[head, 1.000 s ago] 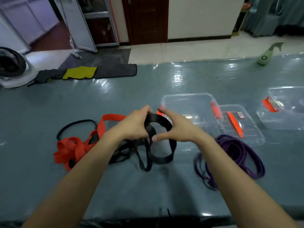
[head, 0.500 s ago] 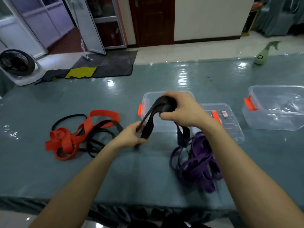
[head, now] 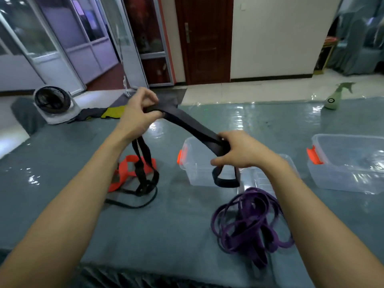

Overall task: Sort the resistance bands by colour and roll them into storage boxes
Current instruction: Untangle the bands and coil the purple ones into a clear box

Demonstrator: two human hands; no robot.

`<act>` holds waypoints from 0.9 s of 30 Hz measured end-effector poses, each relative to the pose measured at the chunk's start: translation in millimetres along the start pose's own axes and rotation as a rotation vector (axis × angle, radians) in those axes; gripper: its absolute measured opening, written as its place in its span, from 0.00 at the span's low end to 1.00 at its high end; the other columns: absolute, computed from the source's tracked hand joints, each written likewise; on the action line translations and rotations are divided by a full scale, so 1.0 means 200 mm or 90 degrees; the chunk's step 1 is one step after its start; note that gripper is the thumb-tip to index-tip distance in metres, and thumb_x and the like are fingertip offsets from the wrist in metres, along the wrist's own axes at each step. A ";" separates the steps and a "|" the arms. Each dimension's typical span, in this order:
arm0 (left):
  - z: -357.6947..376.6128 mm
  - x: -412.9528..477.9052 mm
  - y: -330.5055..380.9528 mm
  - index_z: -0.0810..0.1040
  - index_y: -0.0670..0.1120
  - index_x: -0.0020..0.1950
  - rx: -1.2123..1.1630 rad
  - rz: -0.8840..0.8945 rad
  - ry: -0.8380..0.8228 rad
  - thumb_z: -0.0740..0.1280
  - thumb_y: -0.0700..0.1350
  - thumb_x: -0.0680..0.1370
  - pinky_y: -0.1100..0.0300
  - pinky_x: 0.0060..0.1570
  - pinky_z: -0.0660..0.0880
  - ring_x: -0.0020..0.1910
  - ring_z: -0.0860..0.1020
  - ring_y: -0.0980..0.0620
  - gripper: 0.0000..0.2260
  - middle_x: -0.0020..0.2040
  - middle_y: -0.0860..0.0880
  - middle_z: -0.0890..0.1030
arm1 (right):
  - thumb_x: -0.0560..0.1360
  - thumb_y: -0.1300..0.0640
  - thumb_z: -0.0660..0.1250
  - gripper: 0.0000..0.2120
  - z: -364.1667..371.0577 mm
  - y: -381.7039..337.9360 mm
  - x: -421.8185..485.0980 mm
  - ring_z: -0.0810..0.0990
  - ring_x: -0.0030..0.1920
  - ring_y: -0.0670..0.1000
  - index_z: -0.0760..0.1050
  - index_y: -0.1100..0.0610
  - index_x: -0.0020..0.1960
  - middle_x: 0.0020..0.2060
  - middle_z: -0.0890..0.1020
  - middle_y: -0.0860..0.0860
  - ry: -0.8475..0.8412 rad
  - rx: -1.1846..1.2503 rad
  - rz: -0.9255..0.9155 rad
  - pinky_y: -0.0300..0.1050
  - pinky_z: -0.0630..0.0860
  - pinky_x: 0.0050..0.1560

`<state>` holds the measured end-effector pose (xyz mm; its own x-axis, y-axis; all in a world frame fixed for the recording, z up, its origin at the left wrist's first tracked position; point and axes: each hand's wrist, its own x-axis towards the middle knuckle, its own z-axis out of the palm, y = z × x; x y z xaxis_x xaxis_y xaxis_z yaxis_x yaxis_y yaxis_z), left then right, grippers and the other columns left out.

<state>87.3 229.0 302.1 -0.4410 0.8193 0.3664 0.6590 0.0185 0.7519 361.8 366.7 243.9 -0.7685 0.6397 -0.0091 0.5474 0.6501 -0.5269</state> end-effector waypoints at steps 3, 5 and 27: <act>-0.03 0.03 0.12 0.73 0.50 0.59 0.050 -0.024 -0.187 0.75 0.50 0.67 0.56 0.49 0.75 0.44 0.78 0.53 0.22 0.51 0.45 0.84 | 0.64 0.38 0.83 0.29 0.03 -0.04 0.04 0.85 0.48 0.49 0.79 0.48 0.59 0.47 0.85 0.45 -0.040 0.027 0.004 0.54 0.85 0.53; -0.02 0.06 0.17 0.71 0.50 0.61 -0.003 -0.031 -0.214 0.71 0.45 0.69 0.64 0.47 0.75 0.43 0.77 0.58 0.22 0.53 0.47 0.82 | 0.61 0.31 0.82 0.43 0.04 -0.07 0.06 0.84 0.56 0.47 0.76 0.47 0.70 0.56 0.84 0.44 -0.024 0.123 -0.015 0.48 0.81 0.58; 0.41 -0.69 -0.95 0.72 0.42 0.76 0.132 -0.298 -0.245 0.76 0.39 0.78 0.48 0.75 0.72 0.74 0.77 0.44 0.27 0.73 0.44 0.78 | 0.61 0.42 0.88 0.28 0.48 0.10 -0.03 0.74 0.31 0.51 0.72 0.54 0.36 0.28 0.75 0.49 -0.075 0.215 0.271 0.46 0.69 0.35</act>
<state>72.7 160.7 63.1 -0.4854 0.8441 -0.2279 0.5708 0.5034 0.6487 345.9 337.0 152.0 -0.5455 0.7542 -0.3656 0.6959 0.1644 -0.6990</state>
